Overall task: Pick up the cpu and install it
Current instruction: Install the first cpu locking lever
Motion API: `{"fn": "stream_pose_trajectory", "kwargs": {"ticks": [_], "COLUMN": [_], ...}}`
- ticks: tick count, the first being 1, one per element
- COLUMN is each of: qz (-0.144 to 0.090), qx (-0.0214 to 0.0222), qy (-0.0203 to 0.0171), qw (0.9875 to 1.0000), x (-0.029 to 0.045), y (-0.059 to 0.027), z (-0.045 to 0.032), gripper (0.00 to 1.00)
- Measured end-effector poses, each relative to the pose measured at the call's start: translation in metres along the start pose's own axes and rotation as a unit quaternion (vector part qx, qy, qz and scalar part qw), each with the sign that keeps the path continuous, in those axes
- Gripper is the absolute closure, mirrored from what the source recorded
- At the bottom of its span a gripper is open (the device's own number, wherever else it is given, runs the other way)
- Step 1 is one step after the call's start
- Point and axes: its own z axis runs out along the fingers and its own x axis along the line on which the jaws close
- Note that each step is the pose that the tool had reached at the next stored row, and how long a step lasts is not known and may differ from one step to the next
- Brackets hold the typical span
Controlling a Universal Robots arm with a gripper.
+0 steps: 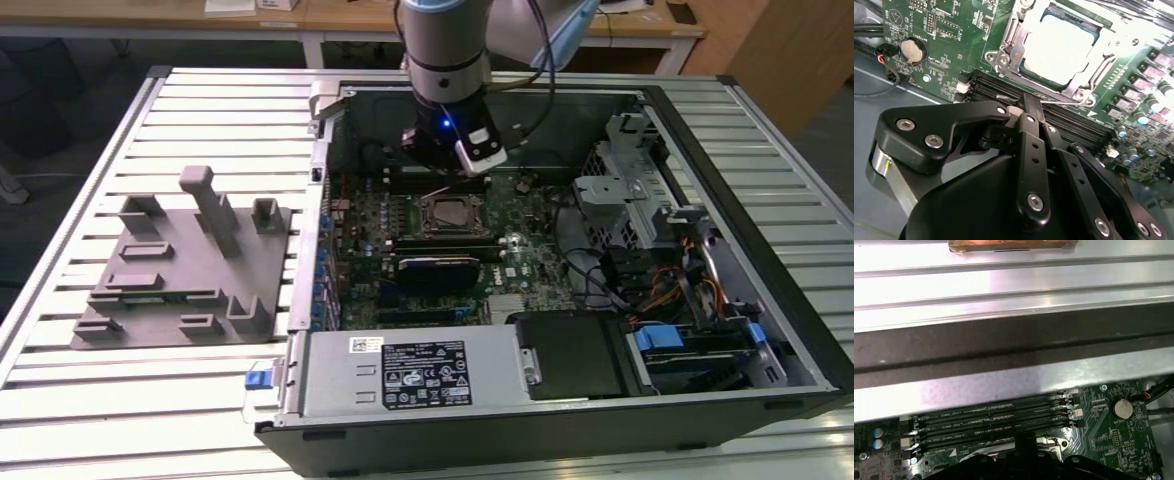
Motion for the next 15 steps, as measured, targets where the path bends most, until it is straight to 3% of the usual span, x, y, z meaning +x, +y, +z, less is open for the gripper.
{"fn": "stream_pose_trajectory", "kwargs": {"ticks": [8,15], "qz": [-0.003,-0.003], "qx": [0.0021,0.0023], "qy": [-0.0154,-0.0163], "qw": [0.9999,0.9999], "x": [0.0023,0.0036], "y": [0.0018,0.0018], "z": [0.007,0.0076], "gripper": [0.89,0.89]}}
